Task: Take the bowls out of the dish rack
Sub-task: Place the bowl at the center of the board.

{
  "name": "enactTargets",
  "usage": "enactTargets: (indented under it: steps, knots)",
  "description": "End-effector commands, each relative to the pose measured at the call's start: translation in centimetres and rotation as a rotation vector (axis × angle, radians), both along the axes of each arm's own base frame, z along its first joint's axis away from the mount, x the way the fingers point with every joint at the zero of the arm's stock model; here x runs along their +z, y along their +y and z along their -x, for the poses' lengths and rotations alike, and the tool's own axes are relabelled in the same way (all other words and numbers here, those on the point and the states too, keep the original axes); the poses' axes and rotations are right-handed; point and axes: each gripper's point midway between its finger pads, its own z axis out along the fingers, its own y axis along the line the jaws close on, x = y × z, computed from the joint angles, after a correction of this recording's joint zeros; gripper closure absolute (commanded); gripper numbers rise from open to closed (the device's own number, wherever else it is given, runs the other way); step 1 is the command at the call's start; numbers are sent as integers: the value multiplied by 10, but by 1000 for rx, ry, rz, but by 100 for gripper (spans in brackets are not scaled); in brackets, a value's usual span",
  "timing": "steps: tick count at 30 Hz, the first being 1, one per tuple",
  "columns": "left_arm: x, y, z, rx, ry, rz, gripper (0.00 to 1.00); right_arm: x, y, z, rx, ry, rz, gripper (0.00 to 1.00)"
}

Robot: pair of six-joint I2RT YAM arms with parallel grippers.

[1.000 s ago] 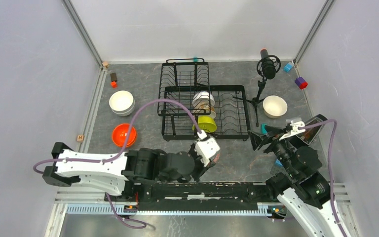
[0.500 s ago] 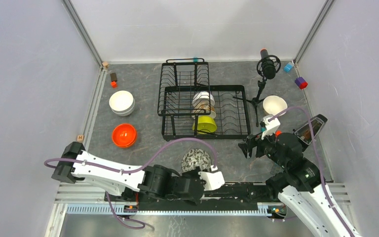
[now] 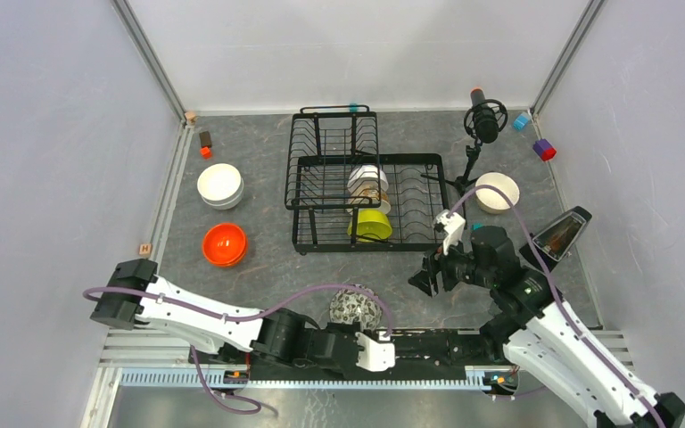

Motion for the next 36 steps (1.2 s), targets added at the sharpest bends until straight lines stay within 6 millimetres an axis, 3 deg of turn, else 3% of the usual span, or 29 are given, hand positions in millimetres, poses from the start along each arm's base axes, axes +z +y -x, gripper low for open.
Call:
enactTargets:
  steps: [1, 21, 36]
  knots:
    - [2, -15, -2, -113, -108, 35, 98, -4, 12, 3, 87, 3, 41, 28]
    - [-27, -20, 16, -308, -125, -91, 98, -13, 72, 32, 164, -8, 136, 32]
    - [-20, -35, 23, -335, -116, -38, 98, -48, 80, 40, 173, 16, 192, 41]
